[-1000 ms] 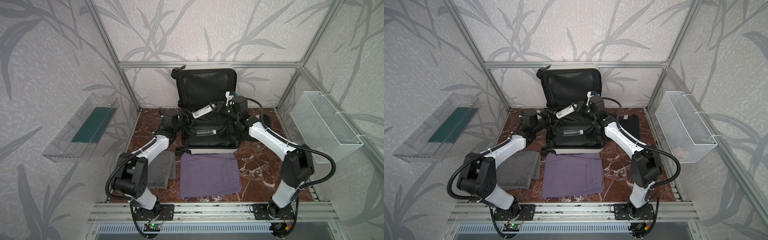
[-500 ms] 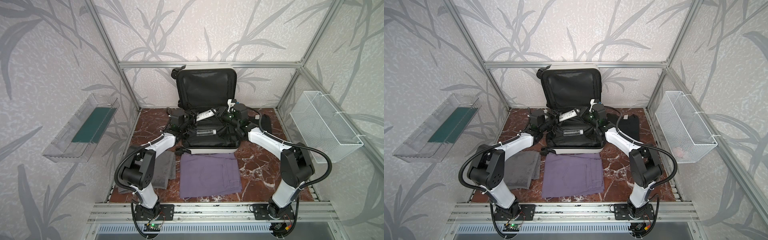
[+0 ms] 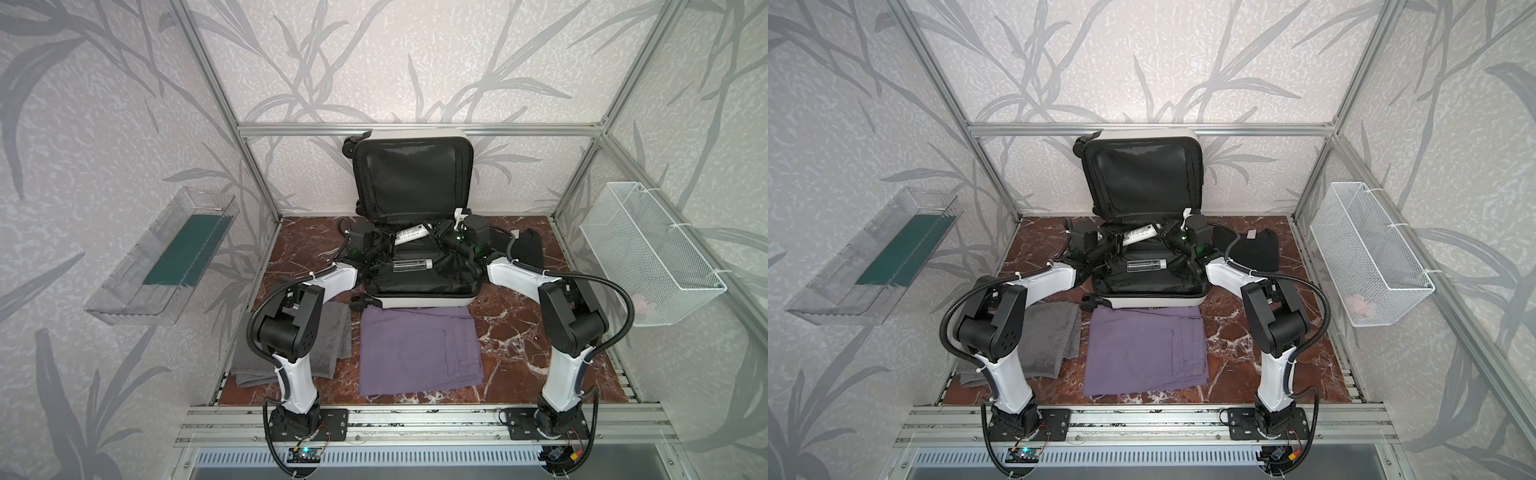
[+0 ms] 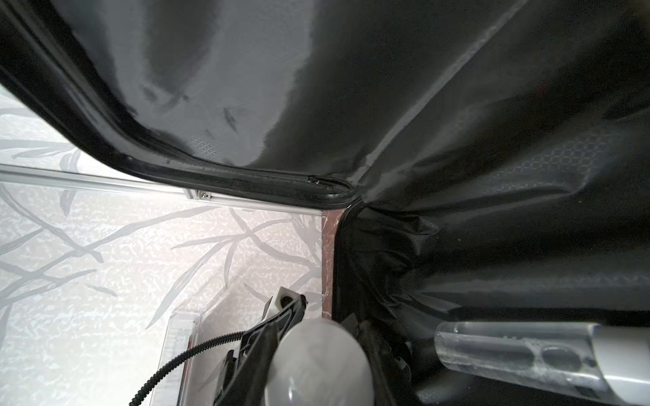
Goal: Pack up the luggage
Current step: 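Lower the white bottle into the suitcase and open the right gripper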
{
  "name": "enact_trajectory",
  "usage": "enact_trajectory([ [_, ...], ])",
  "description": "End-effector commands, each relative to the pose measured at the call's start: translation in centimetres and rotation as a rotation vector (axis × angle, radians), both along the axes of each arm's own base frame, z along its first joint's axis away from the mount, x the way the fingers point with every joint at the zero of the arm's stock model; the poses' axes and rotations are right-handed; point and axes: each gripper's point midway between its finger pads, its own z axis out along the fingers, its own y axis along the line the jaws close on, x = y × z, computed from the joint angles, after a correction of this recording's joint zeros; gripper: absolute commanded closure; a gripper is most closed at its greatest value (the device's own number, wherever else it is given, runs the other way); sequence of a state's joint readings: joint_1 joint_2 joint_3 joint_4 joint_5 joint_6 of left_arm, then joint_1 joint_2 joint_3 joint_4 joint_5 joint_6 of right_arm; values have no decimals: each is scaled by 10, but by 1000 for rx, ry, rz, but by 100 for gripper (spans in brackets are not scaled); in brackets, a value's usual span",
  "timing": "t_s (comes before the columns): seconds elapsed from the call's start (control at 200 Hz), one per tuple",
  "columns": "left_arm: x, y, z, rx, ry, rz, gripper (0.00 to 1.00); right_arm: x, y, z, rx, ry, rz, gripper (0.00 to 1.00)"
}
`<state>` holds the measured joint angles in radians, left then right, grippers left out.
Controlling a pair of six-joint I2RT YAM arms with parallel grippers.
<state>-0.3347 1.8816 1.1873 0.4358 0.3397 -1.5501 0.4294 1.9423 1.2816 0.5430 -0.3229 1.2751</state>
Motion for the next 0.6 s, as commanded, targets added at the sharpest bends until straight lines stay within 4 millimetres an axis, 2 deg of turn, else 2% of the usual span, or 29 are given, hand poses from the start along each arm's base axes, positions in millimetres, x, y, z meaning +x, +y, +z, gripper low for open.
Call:
enact_trajectory([
  [0.0,6,-18,25,41,-86,-86,52,8,0,-29,-22,8,-25,69],
  [0.301,28,-30,-11,95,-37,-132,52,30,-4,-90,-38,86,-90,68],
  [0.431,34,-33,-25,114,-16,-139,52,35,-5,-108,-76,111,-108,67],
  [0.561,37,-33,-35,151,3,-151,51,37,-7,-124,-94,139,-121,58],
  [0.596,37,-34,-38,156,10,-151,49,37,-7,-128,-105,146,-123,51],
])
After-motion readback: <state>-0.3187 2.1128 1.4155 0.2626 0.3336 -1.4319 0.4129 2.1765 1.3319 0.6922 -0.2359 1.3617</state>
